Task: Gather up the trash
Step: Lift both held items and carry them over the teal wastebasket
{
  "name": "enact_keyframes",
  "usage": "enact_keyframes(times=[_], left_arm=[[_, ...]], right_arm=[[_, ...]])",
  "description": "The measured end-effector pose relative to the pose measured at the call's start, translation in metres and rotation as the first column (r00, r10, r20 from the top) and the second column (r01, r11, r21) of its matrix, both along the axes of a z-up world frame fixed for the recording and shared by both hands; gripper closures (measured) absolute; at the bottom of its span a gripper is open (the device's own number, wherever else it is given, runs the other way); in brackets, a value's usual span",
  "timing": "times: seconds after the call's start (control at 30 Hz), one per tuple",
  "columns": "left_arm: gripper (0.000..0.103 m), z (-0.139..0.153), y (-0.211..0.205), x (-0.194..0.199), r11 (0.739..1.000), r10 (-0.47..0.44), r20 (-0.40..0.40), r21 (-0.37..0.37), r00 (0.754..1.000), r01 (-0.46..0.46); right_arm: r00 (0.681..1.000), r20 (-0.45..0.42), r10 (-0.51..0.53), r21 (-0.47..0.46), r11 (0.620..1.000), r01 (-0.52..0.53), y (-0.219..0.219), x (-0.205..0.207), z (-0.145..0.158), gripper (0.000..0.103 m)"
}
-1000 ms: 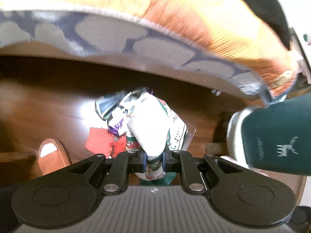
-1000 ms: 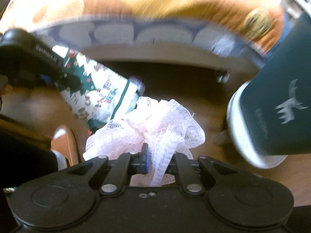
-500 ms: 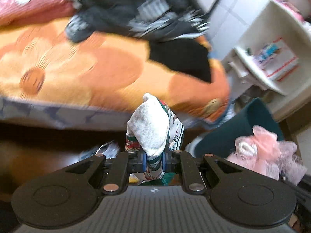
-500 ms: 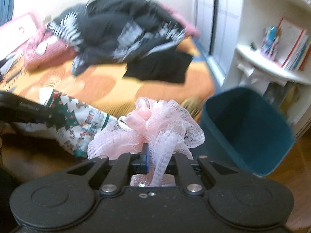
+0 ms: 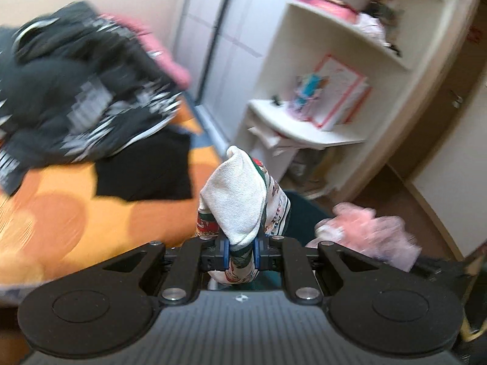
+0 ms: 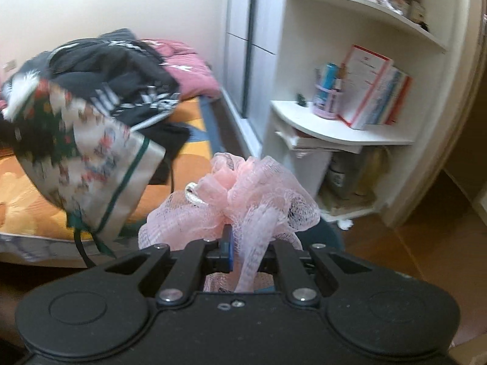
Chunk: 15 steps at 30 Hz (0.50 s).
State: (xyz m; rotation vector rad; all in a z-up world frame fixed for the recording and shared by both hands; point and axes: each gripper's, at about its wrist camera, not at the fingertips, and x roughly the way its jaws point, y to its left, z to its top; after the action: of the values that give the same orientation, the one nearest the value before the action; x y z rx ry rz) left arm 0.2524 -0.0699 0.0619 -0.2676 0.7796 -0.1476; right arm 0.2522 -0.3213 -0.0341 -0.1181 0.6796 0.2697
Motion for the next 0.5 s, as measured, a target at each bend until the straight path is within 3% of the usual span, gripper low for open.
enact_keyframes(times=[0.23, 0.33, 0.5], left_arm=[[0.089, 0.026, -0.066, 0.042, 0.993, -0.118, 0.086, 0.009, 0.989, 0.118], [0.089, 0.011, -0.086, 0.060, 0.990, -0.138, 0.063, -0.001, 0.988, 0.138], [0.089, -0.037, -0.109, 0.086, 0.985, -0.162, -0.014, 0.052, 0.987, 0.162]], right_arm=[[0.996, -0.029, -0.081, 0.000, 0.997, 0.081, -0.031, 0.019, -0.018, 0.095], [0.994, -0.049, -0.097, -0.011, 0.995, 0.096, -0.038, 0.026, -0.029, 0.095], [0.989, -0.099, -0.108, -0.018, 0.994, 0.107, -0.045, 0.037, -0.050, 0.094]])
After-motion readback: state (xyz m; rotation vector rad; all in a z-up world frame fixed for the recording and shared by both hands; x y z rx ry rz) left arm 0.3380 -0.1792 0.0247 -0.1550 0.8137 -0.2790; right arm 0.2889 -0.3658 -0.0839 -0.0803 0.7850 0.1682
